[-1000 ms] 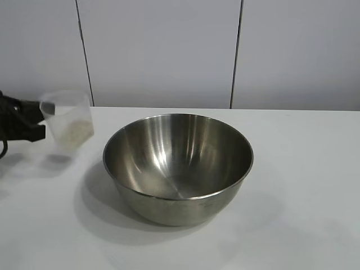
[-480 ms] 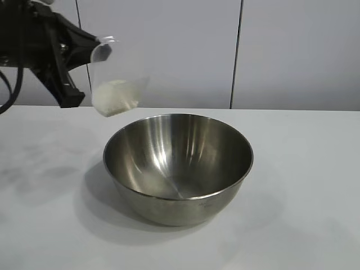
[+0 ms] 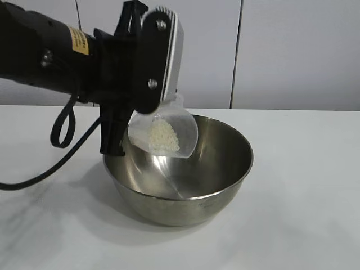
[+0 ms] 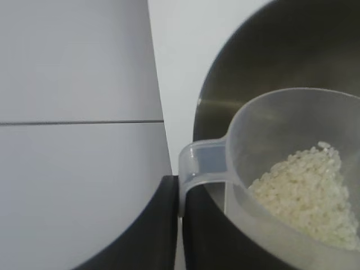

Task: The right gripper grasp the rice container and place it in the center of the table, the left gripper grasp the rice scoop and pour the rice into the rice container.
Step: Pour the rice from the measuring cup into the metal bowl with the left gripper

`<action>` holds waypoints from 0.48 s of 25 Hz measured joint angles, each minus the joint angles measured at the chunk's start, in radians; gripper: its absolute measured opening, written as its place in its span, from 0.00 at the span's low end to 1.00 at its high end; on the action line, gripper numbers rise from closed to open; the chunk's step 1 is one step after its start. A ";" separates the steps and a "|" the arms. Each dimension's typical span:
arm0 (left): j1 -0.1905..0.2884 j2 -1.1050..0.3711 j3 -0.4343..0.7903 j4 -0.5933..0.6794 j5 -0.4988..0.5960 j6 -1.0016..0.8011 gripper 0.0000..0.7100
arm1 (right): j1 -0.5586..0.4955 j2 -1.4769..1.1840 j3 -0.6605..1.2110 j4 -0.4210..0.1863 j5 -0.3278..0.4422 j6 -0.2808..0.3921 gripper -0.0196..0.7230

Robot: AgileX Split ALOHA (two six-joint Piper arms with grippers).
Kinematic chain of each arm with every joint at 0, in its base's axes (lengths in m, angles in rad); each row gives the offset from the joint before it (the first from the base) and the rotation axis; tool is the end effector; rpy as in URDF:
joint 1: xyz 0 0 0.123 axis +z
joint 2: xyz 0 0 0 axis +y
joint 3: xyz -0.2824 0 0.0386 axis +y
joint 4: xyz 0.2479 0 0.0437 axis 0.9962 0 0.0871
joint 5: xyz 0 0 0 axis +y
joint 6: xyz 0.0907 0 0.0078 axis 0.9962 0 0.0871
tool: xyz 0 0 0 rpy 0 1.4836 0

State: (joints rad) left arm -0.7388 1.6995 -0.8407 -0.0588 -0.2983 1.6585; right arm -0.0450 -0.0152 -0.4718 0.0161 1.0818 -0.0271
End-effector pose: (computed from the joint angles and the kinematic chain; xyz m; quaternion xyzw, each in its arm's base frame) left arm 0.2602 -0.2349 0.1973 0.7841 0.3366 0.2249 0.4705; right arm -0.0048 0.0015 0.2676 0.0074 0.8619 -0.0102 0.5069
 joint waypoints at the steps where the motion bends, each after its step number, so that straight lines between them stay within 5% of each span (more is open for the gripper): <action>1: -0.005 0.010 0.000 -0.044 -0.019 0.121 0.01 | 0.000 0.000 0.000 0.000 0.000 0.000 0.79; 6: -0.006 0.031 0.000 -0.226 -0.117 0.607 0.01 | 0.000 0.000 0.000 0.000 0.000 0.000 0.79; 12: -0.031 0.032 0.000 -0.285 -0.247 0.980 0.01 | 0.000 0.000 0.000 0.000 0.000 0.000 0.79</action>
State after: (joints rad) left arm -0.7698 1.7314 -0.8407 -0.3436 -0.5456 2.6382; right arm -0.0450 -0.0152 -0.4718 0.0161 1.0818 -0.0271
